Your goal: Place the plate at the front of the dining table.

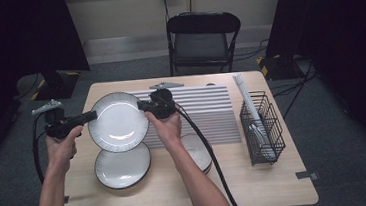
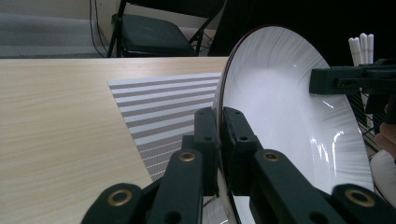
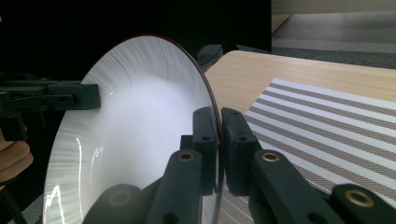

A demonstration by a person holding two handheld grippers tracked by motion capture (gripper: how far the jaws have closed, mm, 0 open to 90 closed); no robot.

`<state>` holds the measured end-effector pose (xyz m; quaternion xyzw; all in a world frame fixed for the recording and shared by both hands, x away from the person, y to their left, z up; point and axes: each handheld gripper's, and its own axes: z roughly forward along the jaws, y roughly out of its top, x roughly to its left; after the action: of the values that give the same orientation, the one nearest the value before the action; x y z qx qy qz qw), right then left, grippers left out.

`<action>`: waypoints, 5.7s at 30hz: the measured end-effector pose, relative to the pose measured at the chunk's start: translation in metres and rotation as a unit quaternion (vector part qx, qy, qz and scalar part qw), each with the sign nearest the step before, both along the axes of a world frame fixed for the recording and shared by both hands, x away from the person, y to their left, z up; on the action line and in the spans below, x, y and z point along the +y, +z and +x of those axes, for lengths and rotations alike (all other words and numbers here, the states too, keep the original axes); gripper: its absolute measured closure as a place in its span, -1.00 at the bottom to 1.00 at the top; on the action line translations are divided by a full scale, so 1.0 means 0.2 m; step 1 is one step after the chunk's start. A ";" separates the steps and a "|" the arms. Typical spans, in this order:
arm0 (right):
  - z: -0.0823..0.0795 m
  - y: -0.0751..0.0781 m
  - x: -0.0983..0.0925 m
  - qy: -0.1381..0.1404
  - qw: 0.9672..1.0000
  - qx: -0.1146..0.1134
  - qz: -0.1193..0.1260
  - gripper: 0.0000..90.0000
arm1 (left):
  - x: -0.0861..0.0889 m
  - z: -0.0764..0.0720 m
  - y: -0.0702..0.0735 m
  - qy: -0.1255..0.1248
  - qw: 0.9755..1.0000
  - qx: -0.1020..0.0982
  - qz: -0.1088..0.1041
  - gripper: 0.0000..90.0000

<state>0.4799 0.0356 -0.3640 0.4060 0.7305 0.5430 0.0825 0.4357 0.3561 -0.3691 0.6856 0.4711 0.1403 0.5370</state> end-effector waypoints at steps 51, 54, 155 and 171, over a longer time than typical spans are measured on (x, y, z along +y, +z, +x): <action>0.04 0.02 -0.44 -0.042 0.999 -0.005 -0.021 0.89 | -0.45 0.18 0.02 -0.046 0.999 -0.003 0.014 0.90; 0.05 0.00 -0.46 -0.045 0.999 0.002 -0.016 0.89 | -0.47 0.19 0.02 -0.046 0.999 -0.003 0.019 0.90; 0.26 -0.43 -0.64 -0.040 0.996 0.079 -0.025 0.90 | -0.54 0.29 -0.45 -0.066 0.994 0.076 0.034 0.29; 0.36 -0.40 -0.66 -0.067 0.994 0.079 -0.023 0.89 | -0.46 0.22 -0.41 -0.062 0.995 0.058 0.046 0.22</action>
<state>0.5515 -0.0969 -0.4442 0.4936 0.7180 0.4858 0.0699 0.4788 0.2637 -0.4512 0.7441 0.4513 0.0881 0.4846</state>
